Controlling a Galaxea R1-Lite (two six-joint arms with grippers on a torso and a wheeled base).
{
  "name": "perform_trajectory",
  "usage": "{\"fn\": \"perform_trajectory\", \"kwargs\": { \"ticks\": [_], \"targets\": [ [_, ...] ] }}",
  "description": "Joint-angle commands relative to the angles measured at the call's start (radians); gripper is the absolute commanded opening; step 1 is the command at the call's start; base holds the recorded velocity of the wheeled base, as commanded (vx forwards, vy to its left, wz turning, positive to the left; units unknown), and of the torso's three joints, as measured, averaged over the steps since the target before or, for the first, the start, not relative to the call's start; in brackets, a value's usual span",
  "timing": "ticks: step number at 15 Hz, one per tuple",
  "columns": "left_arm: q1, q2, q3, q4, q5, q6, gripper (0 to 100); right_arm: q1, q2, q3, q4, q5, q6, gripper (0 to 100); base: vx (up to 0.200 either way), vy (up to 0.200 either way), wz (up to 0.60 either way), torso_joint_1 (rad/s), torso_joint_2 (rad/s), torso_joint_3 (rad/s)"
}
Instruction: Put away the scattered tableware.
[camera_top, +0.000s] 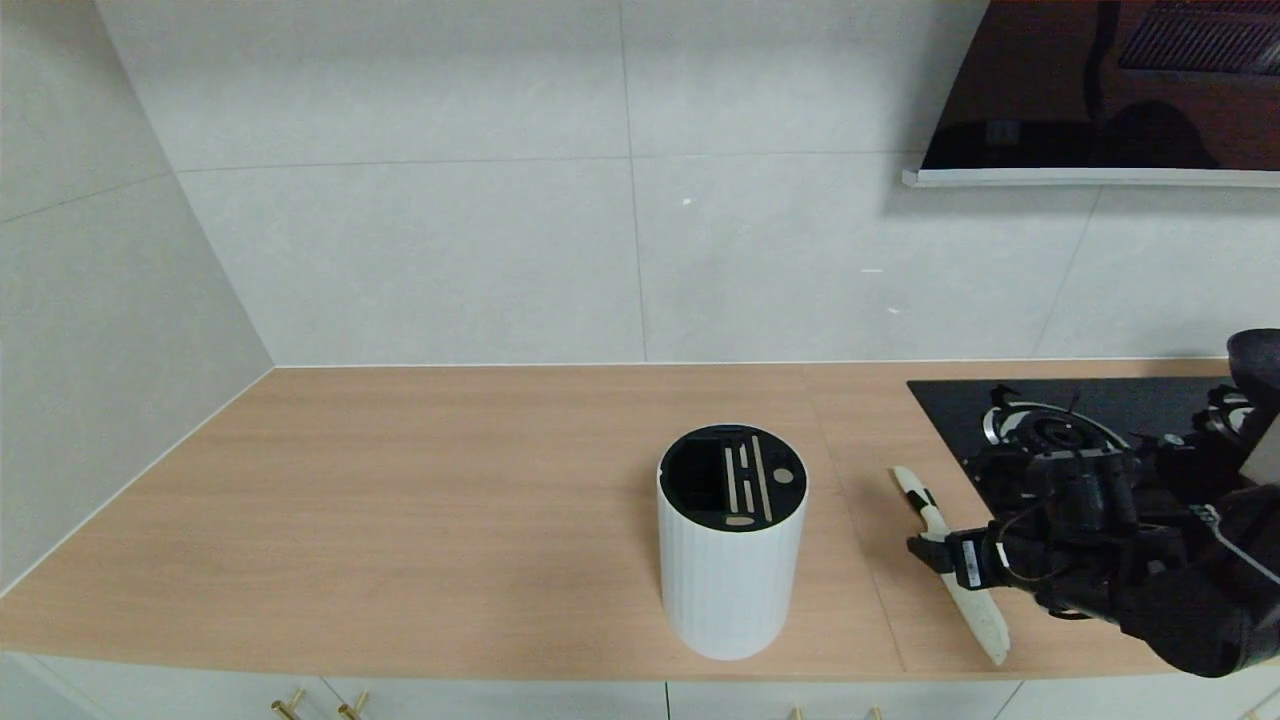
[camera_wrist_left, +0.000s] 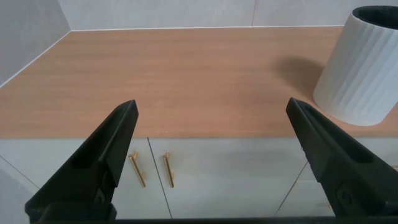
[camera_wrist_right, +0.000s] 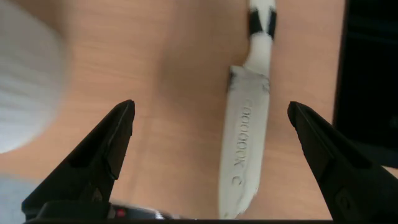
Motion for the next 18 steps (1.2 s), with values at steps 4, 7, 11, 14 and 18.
{"fn": "perform_trajectory", "kwargs": {
  "ticks": [4, 7, 11, 14, 18],
  "targets": [
    [0.0, 0.0, 0.0, 0.001, 0.0, 0.0, 100, 0.008, 0.213, -0.047, -0.142, -0.037, 0.003, 100, 0.0, 0.0, 0.0, 0.0, 0.0, 0.0],
    [0.0, 0.002, 0.0, 0.001, 0.0, 0.0, 100, -0.022, 0.26, -0.084, -0.176, -0.06, 0.003, 100, 0.0, 0.0, 0.0, 0.0, 0.0, 0.0],
    [0.0, 0.0, 0.0, 0.0, 0.0, 0.0, 100, -0.039, 0.285, -0.108, -0.176, -0.061, 0.008, 100, 0.0, 0.0, 0.0, 0.0, 0.0, 0.0],
    [0.0, 0.002, 0.0, 0.0, 0.0, 0.0, 100, -0.052, 0.288, -0.12, -0.176, -0.063, 0.009, 100, 0.0, 0.0, 0.0, 0.0, 0.0, 0.0],
    [0.0, 0.002, 0.0, 0.001, 0.0, 0.0, 100, -0.059, 0.294, -0.13, -0.178, -0.064, 0.009, 100, 0.0, 0.0, 0.0, 0.0, 0.0, 0.0]
  ]
}}
